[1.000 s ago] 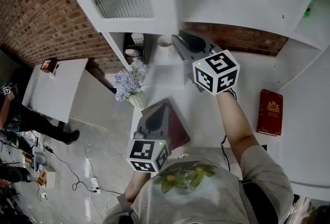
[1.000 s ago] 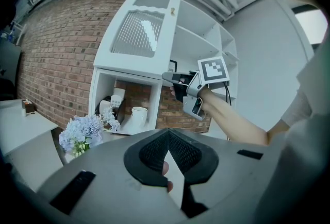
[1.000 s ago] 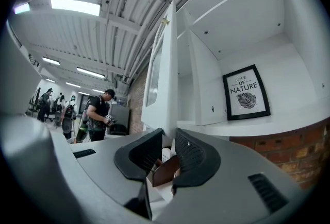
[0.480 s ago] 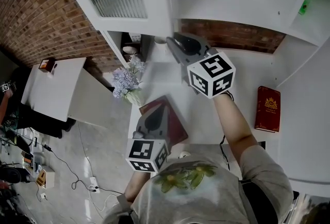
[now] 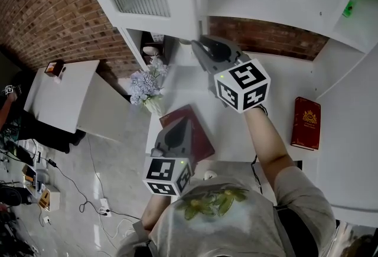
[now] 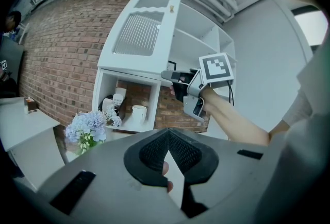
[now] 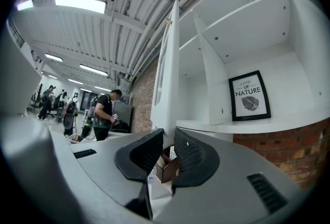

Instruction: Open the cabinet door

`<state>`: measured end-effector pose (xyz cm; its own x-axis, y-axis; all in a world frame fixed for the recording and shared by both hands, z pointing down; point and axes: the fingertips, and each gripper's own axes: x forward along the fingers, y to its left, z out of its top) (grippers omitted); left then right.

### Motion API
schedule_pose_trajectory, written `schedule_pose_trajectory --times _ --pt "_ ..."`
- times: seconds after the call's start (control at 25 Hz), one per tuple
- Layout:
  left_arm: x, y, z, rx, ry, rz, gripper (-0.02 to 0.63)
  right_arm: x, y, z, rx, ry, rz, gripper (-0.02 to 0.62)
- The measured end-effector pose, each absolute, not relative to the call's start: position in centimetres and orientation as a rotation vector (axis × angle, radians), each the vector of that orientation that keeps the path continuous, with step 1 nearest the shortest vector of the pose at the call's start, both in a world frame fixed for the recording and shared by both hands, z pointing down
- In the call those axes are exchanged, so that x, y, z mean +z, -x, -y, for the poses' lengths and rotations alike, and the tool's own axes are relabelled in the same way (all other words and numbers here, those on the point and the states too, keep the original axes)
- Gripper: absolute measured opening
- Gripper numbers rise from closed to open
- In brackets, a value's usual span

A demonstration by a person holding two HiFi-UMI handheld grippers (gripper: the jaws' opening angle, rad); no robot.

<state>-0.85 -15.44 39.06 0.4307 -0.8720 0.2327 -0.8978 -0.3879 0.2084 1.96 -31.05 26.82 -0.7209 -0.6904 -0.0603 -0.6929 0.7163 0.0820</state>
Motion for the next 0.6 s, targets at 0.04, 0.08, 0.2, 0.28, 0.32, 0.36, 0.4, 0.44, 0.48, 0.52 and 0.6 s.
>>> schedule_pose_trajectory --times 0.04,0.08,0.2,0.28,0.32,0.36,0.4,0.44,0.48,0.52,0.6 --pt "39.0 0.9 15.3 0.124 -2.385 1.527 0.009 26.8 -1.9 30.9 0.161 1.164 -2.891 0.075" --pt "39.0 1.0 15.2 0.121 -2.384 1.531 0.009 26.7 -1.8 30.8 0.167 1.163 -2.896 0.075" --pt "38.9 1.3 14.9 0.109 -2.383 1.546 0.009 26.8 -1.7 30.2 0.177 1.161 -2.903 0.074" --pt "38.9 1.5 14.6 0.116 -2.379 1.545 0.009 26.8 -1.5 29.9 0.176 1.163 -2.899 0.074" --pt "38.9 1.6 14.5 0.114 -2.380 1.549 0.009 26.8 -1.4 29.8 0.173 1.167 -2.895 0.074" --pt "38.8 1.8 14.5 0.109 -2.382 1.555 0.009 26.8 -1.3 29.7 0.170 1.171 -2.890 0.074" --pt "38.7 1.9 14.4 0.106 -2.383 1.560 0.009 26.8 -1.3 29.6 0.166 1.176 -2.885 0.074" --pt "38.7 2.0 14.3 0.102 -2.384 1.566 0.009 26.8 -1.2 29.5 0.163 1.180 -2.882 0.072" --pt "38.7 2.1 14.2 0.099 -2.386 1.571 0.009 26.9 -1.2 29.4 0.160 1.183 -2.880 0.072" --pt "38.7 2.2 14.1 0.099 -2.385 1.572 0.009 26.9 -1.2 29.3 0.158 1.184 -2.879 0.074" --pt "38.8 2.3 13.7 0.109 -2.380 1.568 0.009 26.9 -1.0 29.0 0.155 1.184 -2.877 0.072"
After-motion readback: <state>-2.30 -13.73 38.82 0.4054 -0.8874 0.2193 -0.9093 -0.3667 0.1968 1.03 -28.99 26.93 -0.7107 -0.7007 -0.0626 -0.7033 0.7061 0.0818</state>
